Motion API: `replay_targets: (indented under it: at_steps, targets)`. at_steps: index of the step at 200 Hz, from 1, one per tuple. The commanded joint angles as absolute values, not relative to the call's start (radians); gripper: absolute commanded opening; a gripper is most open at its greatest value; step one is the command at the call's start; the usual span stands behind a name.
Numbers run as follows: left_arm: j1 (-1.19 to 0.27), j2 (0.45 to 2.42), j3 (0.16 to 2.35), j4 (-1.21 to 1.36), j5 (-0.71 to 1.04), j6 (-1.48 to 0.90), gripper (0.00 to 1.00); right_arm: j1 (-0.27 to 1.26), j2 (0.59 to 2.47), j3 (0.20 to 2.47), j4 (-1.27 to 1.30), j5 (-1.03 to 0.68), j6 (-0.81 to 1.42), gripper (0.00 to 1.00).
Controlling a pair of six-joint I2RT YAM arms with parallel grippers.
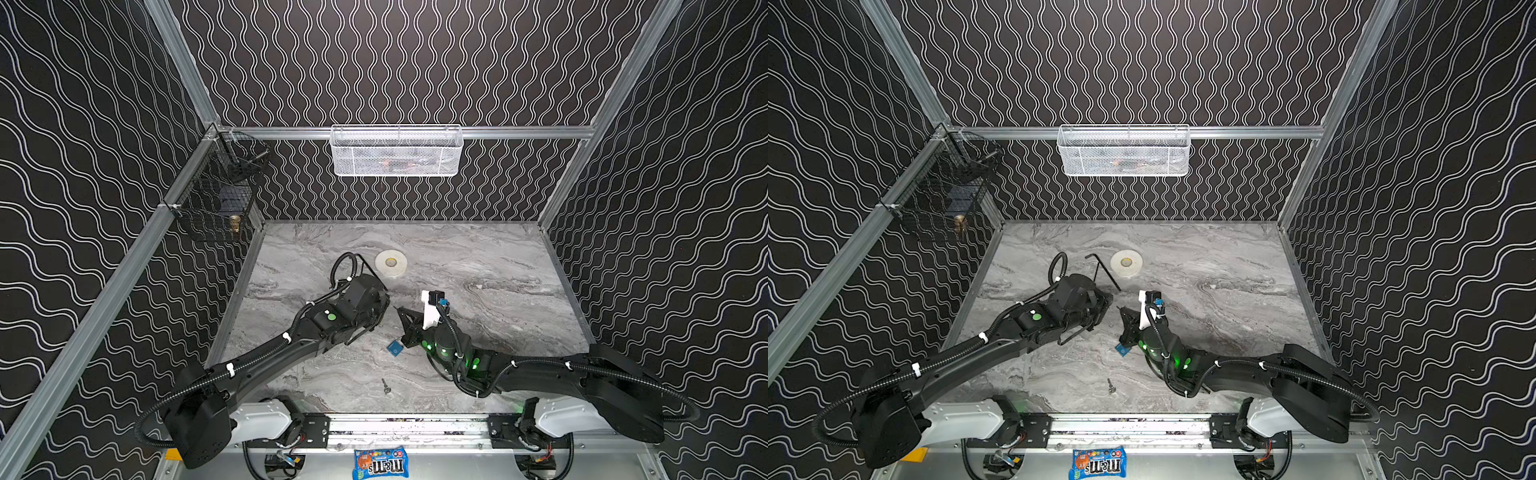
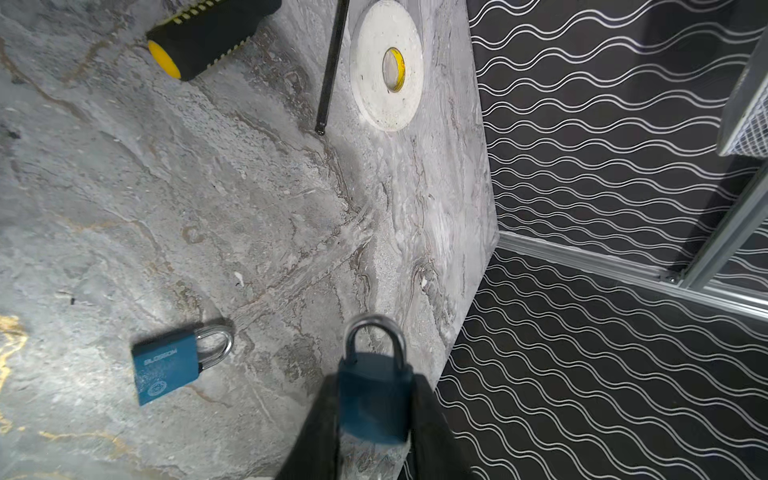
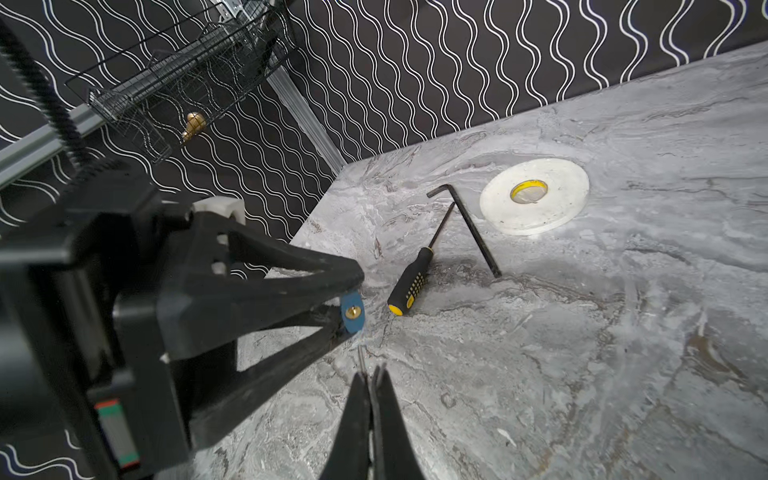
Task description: Unlock with the key
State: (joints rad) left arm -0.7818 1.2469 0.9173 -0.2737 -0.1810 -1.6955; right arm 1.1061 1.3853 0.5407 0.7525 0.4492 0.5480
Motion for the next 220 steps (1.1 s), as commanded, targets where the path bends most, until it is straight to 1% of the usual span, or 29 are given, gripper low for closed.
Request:
replay_targets:
  at_steps: [1,87,112,149,220]
  targets:
    - [-0.782,1.246,0.932,-0.242,-0.199,-1.713,0.14,1.109,1.403,0.556,0.845,0.459,0.516,0.0]
    - [-0.783,1.247,0.934,-0.225,-0.183,-1.709,0.13,1.108,1.448,0.592,0.846,0.475,0.505,0.0]
    - [-0.783,1.249,0.934,-0.219,-0.177,-1.709,0.12,1.108,1.45,0.579,0.873,0.49,0.503,0.0]
    - [-0.784,1.241,0.925,-0.2,-0.174,-1.712,0.1,1.106,1.461,0.601,0.831,0.527,0.505,0.0]
    - [-0.784,1.234,0.931,-0.192,-0.152,-1.702,0.08,1.101,1.46,0.612,0.821,0.537,0.488,0.0]
